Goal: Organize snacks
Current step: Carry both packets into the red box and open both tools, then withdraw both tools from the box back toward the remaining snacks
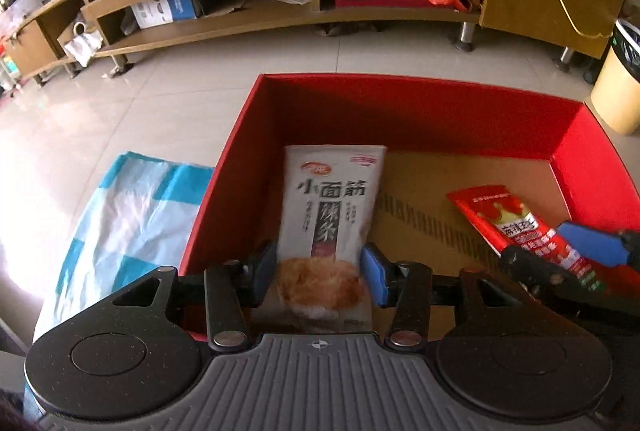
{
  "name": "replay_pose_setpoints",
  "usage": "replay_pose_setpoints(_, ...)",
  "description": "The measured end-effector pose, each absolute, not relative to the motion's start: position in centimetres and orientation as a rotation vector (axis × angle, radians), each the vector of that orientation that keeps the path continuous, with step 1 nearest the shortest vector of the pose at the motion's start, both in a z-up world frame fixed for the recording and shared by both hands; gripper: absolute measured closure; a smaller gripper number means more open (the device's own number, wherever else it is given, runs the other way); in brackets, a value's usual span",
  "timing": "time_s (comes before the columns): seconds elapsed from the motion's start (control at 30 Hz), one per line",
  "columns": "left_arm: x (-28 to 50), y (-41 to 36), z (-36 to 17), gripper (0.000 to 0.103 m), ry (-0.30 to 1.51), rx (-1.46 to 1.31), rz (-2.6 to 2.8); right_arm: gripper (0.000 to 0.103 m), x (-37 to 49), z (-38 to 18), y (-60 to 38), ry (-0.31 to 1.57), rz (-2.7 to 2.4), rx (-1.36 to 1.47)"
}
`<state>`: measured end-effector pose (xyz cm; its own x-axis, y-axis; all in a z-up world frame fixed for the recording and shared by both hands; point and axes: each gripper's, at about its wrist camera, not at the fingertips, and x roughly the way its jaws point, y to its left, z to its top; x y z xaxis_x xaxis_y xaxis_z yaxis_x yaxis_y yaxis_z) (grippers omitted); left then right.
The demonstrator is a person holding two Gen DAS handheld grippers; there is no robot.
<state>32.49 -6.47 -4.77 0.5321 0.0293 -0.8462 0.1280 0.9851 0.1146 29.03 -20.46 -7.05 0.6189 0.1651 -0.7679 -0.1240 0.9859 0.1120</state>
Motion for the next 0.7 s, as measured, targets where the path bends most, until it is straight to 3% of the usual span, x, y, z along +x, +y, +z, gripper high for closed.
replay_pose_setpoints(0.4,29.6,-6.4,-4.3,0.047,1.026,0.195,-0.075,0.057,26.7,-6.4,-20.2,0.949,0.187,0.055)
replay_pose_setpoints(0.5,29.0,-6.6,-3.5,0.036,0.985,0.219,-0.058,0.056,26.6,-5.8,-19.8,0.919,0.166,0.005)
replay_pose_setpoints(0.7,27.6,-6.5,-1.1,0.024,0.91,0.227,-0.048,0.052,25.1,-2.7,-19.3,0.802,0.132,-0.039)
